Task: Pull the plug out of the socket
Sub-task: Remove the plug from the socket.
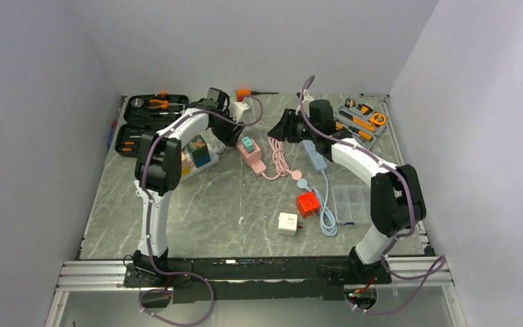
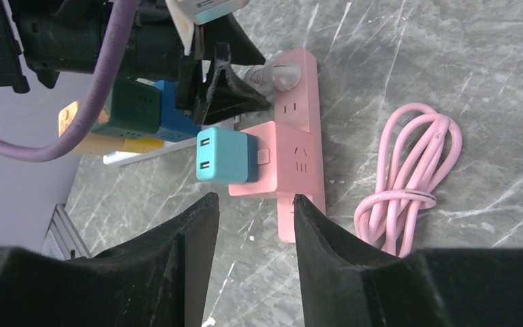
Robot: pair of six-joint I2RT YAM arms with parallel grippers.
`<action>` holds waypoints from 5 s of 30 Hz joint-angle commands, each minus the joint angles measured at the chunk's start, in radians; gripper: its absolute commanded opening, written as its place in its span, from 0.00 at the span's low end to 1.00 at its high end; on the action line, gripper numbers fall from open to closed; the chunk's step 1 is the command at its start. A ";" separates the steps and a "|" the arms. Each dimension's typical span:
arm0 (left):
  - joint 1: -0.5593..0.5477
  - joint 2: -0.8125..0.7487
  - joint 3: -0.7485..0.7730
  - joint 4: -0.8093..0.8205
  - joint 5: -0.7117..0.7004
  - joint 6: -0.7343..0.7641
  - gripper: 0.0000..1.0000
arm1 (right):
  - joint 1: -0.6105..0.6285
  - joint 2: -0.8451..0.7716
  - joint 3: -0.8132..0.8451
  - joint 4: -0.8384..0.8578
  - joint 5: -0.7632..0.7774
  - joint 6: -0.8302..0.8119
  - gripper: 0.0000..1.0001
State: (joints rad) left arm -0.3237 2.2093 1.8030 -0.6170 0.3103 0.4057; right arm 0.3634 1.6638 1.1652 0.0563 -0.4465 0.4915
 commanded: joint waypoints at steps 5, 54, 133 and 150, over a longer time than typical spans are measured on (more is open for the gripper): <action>-0.011 0.048 0.121 -0.036 -0.003 0.027 0.40 | -0.016 0.030 -0.009 0.083 -0.044 0.018 0.45; -0.034 -0.534 -0.450 0.304 0.256 0.099 0.00 | 0.151 0.472 0.371 -0.104 -0.346 -0.320 0.62; 0.084 -0.217 -0.111 -0.866 0.947 1.049 0.00 | 0.156 0.214 0.167 0.075 -0.356 -0.309 0.00; 0.030 -0.329 -0.199 -0.885 0.941 1.099 0.00 | 0.108 0.260 0.143 0.085 -0.134 -0.327 0.00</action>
State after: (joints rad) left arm -0.2234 1.9896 1.6279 -1.2873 1.1351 1.4570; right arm 0.5514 1.9316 1.2961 -0.0326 -0.8364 0.1257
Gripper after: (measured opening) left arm 0.201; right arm 0.346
